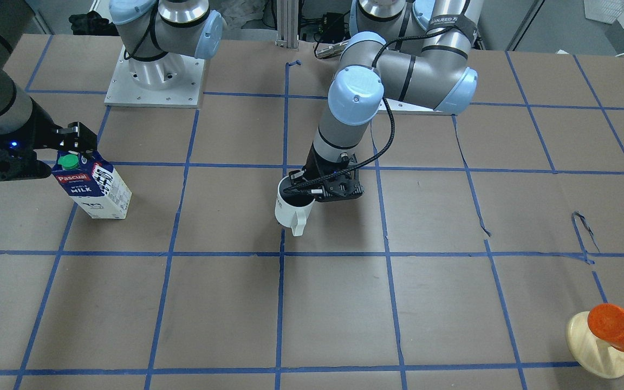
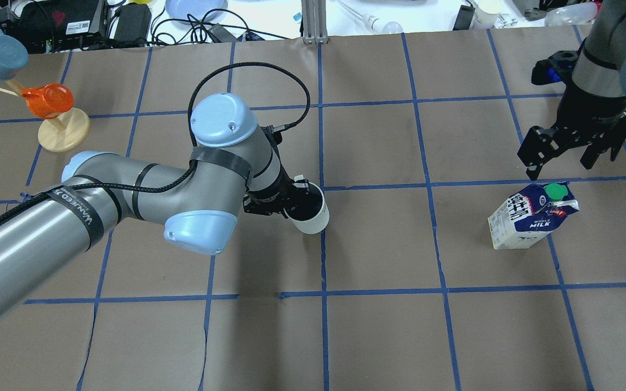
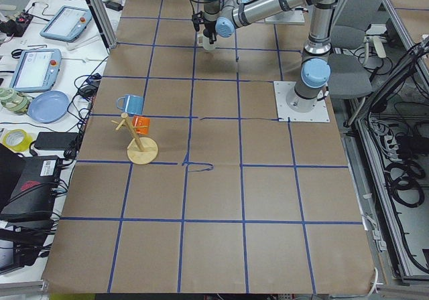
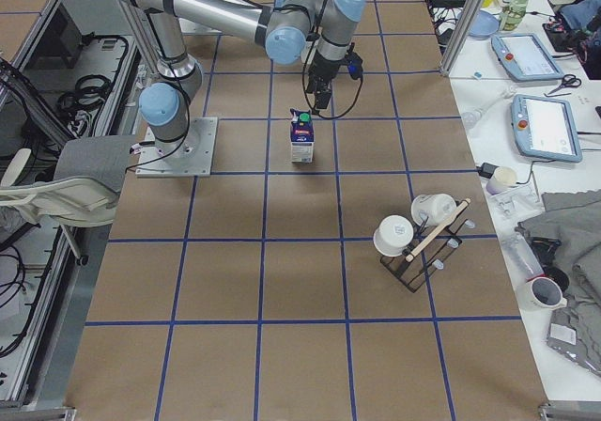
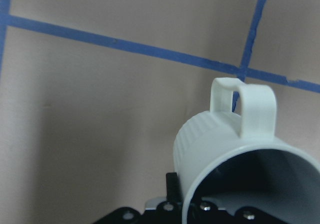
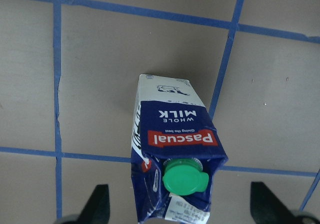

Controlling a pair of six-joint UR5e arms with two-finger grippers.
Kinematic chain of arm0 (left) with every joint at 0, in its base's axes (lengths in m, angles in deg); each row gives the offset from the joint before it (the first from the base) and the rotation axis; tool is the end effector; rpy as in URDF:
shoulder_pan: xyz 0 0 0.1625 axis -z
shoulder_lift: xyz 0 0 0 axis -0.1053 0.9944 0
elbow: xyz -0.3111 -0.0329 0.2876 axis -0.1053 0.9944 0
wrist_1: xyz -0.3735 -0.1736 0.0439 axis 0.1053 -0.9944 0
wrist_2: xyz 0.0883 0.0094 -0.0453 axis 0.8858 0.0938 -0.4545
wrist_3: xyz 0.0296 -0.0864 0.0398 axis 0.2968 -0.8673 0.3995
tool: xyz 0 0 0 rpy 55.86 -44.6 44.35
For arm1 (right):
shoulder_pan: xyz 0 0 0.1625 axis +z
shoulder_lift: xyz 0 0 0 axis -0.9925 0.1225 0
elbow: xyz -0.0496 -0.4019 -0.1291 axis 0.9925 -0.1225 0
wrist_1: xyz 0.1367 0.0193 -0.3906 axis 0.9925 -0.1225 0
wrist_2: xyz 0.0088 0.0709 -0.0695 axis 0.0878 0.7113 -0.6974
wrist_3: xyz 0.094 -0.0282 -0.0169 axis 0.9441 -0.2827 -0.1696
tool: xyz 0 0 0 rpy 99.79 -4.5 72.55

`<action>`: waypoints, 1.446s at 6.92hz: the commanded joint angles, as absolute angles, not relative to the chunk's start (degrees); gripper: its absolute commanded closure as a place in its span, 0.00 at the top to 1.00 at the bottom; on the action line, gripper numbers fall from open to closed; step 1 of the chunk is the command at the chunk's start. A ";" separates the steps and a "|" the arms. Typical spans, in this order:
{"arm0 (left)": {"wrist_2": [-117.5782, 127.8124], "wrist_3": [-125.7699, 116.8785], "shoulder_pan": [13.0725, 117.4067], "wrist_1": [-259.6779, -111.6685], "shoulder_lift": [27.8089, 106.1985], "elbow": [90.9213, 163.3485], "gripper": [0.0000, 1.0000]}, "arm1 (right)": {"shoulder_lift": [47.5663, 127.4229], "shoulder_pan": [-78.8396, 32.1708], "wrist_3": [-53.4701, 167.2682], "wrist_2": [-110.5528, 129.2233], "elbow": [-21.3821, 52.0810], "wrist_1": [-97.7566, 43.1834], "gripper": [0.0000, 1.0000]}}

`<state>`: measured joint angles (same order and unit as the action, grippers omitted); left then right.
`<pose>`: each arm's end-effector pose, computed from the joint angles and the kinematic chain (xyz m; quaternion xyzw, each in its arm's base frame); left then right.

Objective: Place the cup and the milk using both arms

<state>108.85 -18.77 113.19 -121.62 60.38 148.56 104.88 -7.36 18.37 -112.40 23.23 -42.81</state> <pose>-0.2932 -0.4526 0.2552 0.1021 -0.9922 -0.0074 0.0708 -0.0048 -0.4947 0.3787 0.0735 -0.9896 -0.1171 0.0411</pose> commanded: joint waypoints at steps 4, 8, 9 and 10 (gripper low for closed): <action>111.29 -20.92 116.35 -120.55 62.35 148.58 0.18 | 105.93 -10.02 16.23 -111.95 30.18 -49.05 1.00; 112.00 -19.18 108.14 -127.87 57.62 141.14 1.00 | 105.84 -10.02 16.58 -111.60 32.48 -50.56 0.82; 111.82 -9.07 102.69 -136.37 55.26 137.80 1.00 | 105.84 -10.02 16.67 -111.60 32.48 -50.56 0.63; 111.90 1.83 98.63 -143.85 52.88 133.76 1.00 | 105.93 -10.02 16.84 -111.60 32.48 -50.47 0.46</action>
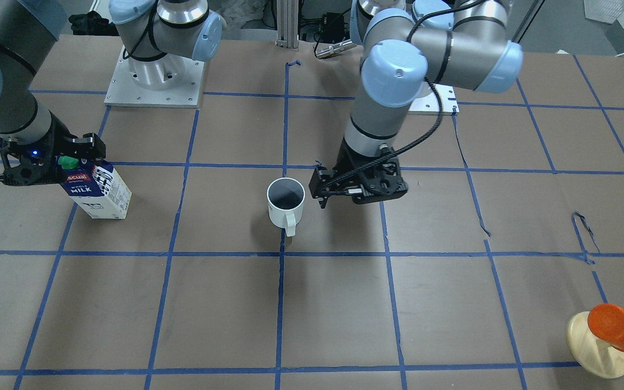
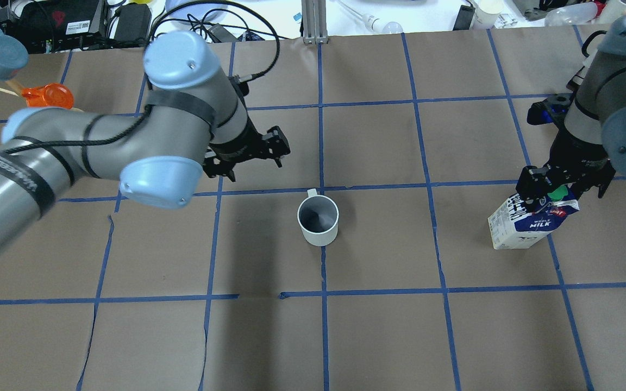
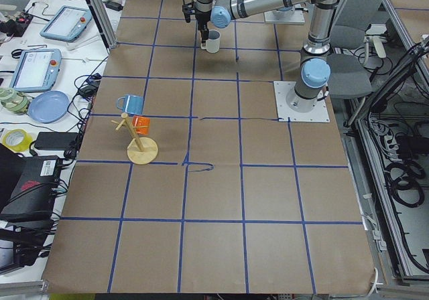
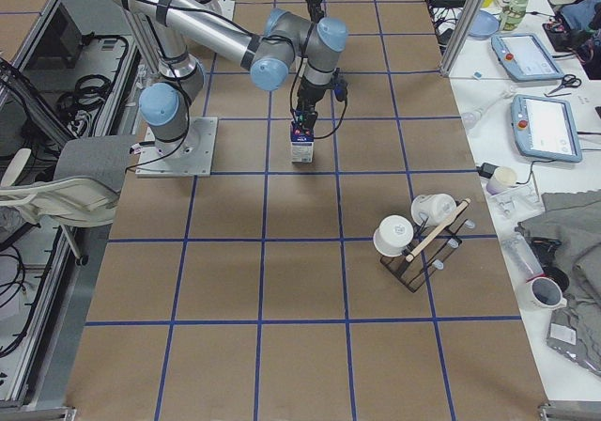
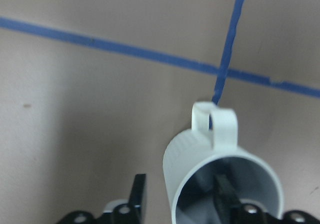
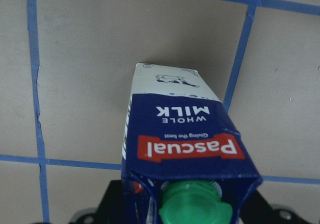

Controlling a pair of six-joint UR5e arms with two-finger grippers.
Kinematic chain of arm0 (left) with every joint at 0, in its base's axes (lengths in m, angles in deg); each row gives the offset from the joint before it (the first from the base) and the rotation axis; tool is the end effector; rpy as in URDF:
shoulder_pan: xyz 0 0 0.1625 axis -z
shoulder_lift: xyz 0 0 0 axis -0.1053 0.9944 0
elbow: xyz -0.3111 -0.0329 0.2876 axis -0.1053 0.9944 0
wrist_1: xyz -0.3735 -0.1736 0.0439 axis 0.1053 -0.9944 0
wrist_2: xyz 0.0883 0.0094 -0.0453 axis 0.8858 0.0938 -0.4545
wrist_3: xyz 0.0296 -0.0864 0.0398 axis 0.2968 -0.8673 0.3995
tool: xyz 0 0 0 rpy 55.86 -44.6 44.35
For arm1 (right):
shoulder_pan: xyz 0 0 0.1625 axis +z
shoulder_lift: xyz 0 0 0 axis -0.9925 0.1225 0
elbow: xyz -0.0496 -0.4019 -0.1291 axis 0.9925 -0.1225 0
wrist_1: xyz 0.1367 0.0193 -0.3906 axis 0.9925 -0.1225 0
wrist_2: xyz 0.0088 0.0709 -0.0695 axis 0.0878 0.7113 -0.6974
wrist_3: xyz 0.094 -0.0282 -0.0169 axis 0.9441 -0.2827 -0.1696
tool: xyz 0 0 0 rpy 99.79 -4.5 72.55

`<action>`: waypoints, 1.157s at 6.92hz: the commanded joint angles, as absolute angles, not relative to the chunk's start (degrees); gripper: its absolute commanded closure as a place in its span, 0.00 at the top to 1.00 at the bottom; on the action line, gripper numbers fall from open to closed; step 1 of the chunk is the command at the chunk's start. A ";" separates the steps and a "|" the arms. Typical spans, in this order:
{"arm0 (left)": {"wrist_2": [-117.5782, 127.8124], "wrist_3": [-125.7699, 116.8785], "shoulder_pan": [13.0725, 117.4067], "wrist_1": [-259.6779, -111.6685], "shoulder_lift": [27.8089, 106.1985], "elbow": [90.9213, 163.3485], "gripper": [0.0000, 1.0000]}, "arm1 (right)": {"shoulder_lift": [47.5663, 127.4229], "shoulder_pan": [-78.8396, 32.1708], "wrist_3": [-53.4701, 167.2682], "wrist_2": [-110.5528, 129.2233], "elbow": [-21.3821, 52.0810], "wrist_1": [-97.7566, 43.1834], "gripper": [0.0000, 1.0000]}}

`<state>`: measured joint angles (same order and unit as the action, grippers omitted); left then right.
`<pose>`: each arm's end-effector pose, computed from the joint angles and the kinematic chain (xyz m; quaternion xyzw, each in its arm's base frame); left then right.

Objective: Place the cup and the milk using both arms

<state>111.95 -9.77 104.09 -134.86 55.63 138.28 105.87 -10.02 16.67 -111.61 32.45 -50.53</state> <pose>-0.2149 -0.5102 0.3551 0.1030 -0.9932 0.0255 0.0486 -0.0190 -0.4700 0.3245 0.0648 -0.9902 -0.1203 0.0286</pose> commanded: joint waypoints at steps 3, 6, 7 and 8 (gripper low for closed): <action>111.99 15.03 91.74 -160.15 49.44 121.28 1.00 | 106.02 -10.02 16.84 -111.51 32.04 -50.03 0.33; 116.78 16.77 90.69 -165.80 46.80 116.76 1.00 | 106.11 -8.97 19.98 -106.89 24.08 -45.05 0.33; 116.13 20.18 89.38 -165.72 46.97 117.37 1.00 | 105.58 -6.70 21.66 -105.63 22.65 -44.07 0.33; 115.69 20.48 89.28 -165.20 47.41 117.38 1.00 | 105.49 -2.15 26.90 -106.23 22.55 -44.14 0.33</action>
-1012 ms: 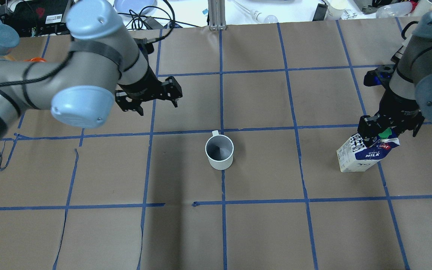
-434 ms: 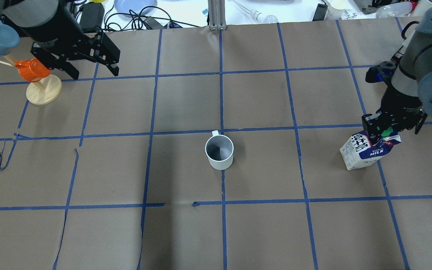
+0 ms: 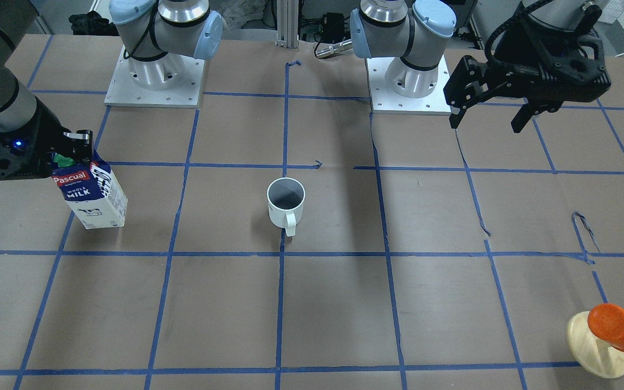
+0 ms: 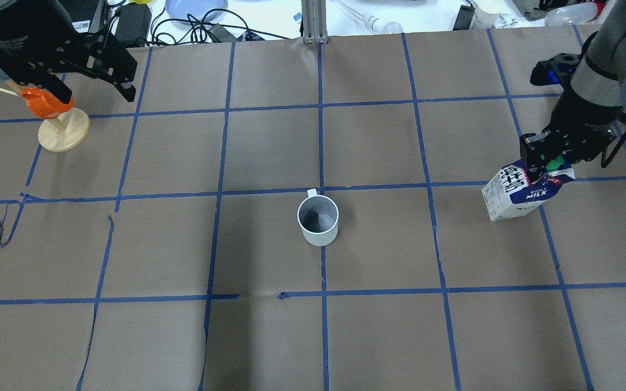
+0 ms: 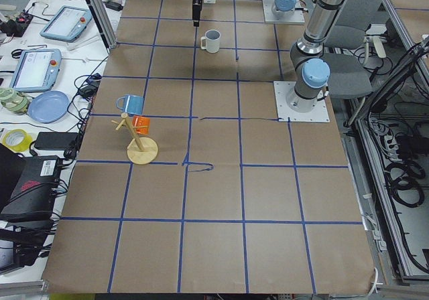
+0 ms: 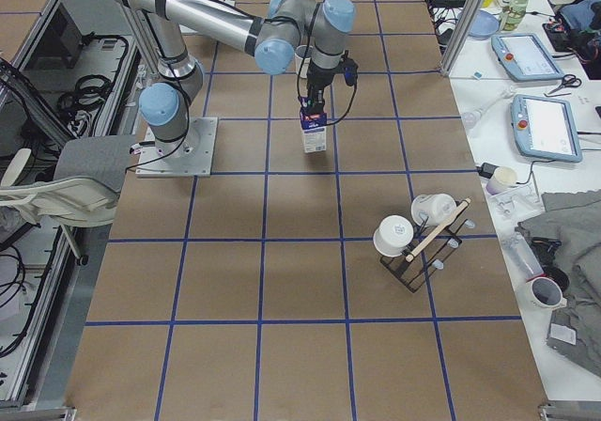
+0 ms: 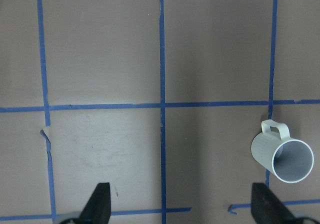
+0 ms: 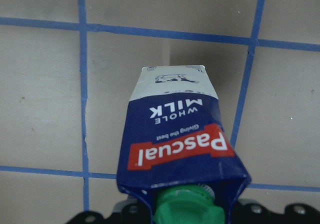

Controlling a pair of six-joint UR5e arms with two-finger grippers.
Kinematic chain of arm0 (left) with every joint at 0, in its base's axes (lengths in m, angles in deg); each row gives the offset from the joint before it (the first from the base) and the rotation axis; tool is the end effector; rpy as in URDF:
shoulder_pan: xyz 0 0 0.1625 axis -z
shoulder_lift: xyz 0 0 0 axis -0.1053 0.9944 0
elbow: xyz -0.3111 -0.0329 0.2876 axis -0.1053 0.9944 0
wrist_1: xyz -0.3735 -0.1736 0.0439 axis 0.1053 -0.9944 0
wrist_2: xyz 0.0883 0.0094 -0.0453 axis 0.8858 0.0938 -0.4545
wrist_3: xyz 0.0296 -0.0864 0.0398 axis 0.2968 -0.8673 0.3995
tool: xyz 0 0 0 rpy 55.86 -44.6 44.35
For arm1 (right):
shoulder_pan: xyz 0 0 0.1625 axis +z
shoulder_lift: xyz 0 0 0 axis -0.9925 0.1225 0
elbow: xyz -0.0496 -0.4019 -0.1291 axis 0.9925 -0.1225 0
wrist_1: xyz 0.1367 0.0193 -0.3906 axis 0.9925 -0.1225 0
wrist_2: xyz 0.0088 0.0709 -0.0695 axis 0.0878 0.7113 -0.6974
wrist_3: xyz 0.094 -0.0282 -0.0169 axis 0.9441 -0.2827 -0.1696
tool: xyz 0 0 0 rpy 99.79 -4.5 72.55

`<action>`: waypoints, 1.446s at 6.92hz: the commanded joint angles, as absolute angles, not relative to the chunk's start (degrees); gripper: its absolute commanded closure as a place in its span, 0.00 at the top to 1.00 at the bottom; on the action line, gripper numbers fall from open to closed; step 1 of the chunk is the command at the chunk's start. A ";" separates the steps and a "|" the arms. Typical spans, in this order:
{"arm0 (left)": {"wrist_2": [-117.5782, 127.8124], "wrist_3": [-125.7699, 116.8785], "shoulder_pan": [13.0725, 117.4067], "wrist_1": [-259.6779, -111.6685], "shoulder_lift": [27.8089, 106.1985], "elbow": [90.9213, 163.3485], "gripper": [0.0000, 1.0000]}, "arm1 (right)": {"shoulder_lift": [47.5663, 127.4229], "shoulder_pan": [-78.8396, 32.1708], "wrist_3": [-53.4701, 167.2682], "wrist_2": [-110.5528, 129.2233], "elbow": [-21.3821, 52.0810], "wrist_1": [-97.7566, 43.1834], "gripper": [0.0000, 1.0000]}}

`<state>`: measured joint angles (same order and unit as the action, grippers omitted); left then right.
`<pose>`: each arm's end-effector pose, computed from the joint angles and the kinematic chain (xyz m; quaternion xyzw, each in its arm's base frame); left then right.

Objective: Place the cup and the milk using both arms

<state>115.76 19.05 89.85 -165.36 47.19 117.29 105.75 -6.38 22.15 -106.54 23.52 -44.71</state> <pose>-0.0810 -0.5023 0.5554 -0.0226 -0.9993 0.0280 0.0042 0.0136 -0.4964 0.3853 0.0439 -0.9958 -0.0809 0.0029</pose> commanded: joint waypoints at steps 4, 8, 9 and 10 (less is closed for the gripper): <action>115.77 20.83 90.15 -162.30 48.20 117.11 1.00 | 101.90 16.91 53.53 -105.27 22.73 -47.89 0.34; 115.42 20.04 90.59 -162.38 48.29 117.55 1.00 | 99.43 22.67 60.51 -99.41 22.55 -51.08 0.34; 115.42 19.95 90.59 -162.38 47.85 118.07 1.00 | 99.16 22.59 59.92 -99.90 22.72 -51.09 0.34; 115.42 19.95 90.59 -162.38 47.76 118.17 1.00 | 99.07 22.59 59.91 -99.65 22.81 -51.09 0.34</action>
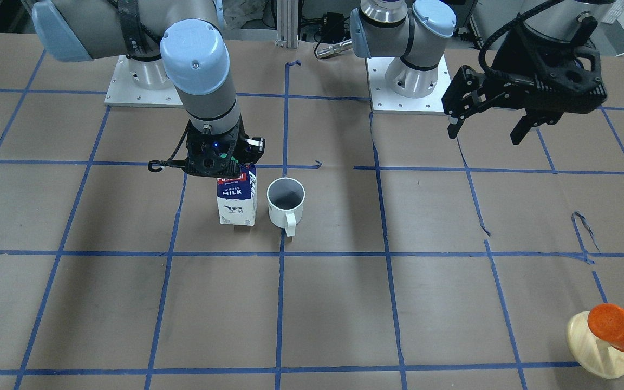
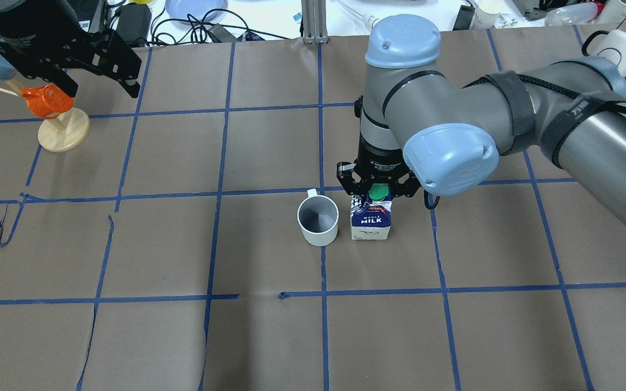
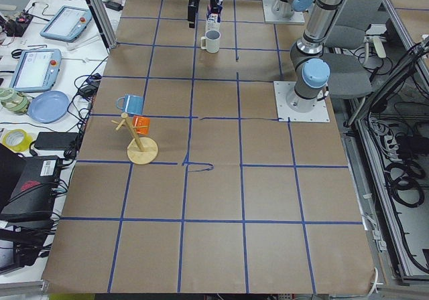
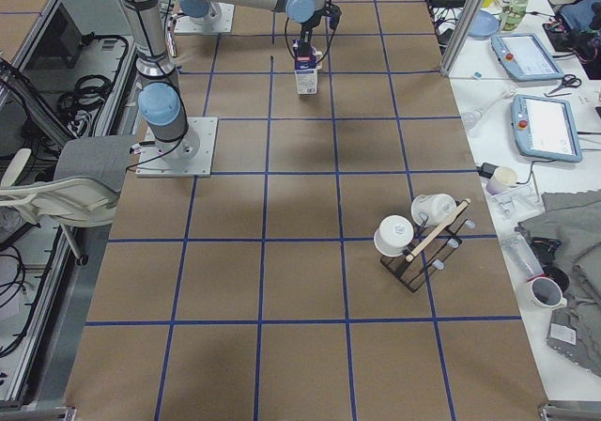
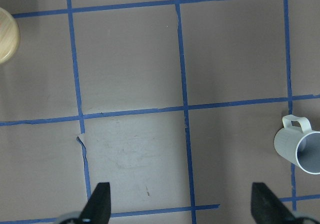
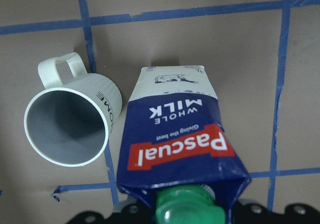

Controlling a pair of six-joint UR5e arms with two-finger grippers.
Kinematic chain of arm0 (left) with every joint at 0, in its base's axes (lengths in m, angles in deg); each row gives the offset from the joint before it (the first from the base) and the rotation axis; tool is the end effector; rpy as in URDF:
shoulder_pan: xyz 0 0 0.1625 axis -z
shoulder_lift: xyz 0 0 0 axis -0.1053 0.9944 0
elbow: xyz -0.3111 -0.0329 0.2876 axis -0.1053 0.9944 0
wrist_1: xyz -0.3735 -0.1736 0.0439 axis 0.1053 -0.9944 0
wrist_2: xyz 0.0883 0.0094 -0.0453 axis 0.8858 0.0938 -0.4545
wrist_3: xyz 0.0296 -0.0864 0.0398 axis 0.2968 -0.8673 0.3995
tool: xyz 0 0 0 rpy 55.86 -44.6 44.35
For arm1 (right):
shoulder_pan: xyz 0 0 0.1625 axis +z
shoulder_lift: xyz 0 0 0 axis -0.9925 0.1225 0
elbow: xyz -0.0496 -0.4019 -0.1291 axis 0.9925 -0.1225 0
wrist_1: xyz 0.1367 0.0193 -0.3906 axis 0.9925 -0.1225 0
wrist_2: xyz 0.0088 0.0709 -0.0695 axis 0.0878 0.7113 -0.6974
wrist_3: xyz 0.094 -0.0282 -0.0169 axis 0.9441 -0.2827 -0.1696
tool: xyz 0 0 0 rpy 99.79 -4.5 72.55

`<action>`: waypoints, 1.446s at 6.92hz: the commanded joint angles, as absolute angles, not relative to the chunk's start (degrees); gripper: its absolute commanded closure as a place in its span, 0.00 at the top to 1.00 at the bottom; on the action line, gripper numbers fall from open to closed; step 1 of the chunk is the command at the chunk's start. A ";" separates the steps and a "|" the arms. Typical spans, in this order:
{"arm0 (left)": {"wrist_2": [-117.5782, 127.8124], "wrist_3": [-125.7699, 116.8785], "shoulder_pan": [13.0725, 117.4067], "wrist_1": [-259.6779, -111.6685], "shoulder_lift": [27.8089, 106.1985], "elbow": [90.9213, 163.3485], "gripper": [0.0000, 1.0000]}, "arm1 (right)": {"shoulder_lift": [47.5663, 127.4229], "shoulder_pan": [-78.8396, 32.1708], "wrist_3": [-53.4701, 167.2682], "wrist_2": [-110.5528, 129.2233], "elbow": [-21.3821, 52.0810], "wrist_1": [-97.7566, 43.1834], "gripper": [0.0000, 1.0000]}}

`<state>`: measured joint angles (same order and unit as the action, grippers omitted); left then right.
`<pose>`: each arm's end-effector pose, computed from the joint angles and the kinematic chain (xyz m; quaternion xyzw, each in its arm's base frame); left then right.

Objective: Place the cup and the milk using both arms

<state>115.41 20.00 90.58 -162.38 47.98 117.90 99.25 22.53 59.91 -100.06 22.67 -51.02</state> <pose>-0.0871 -0.5111 0.5488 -0.0375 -0.9984 0.0421 0.0053 0.2731 -0.4623 0.3448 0.0373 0.9963 0.0775 0.0087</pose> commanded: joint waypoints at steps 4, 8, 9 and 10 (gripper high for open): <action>115.33 19.86 90.59 -162.29 47.94 118.17 1.00 | 98.72 22.59 58.86 -100.26 22.81 -50.91 1.00; 115.42 19.86 90.59 -162.29 47.94 118.34 1.00 | 101.36 21.71 56.83 -102.98 11.70 -49.70 1.00; 115.42 19.86 90.59 -162.29 47.85 118.43 1.00 | 101.53 21.54 56.66 -102.90 7.21 -45.50 1.00; 115.42 19.86 90.59 -162.29 47.94 118.43 1.00 | 101.53 21.36 56.66 -103.33 4.04 -42.50 1.00</action>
<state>115.42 19.87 90.59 -162.30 47.91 118.40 101.39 21.58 56.76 -102.99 8.70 -46.42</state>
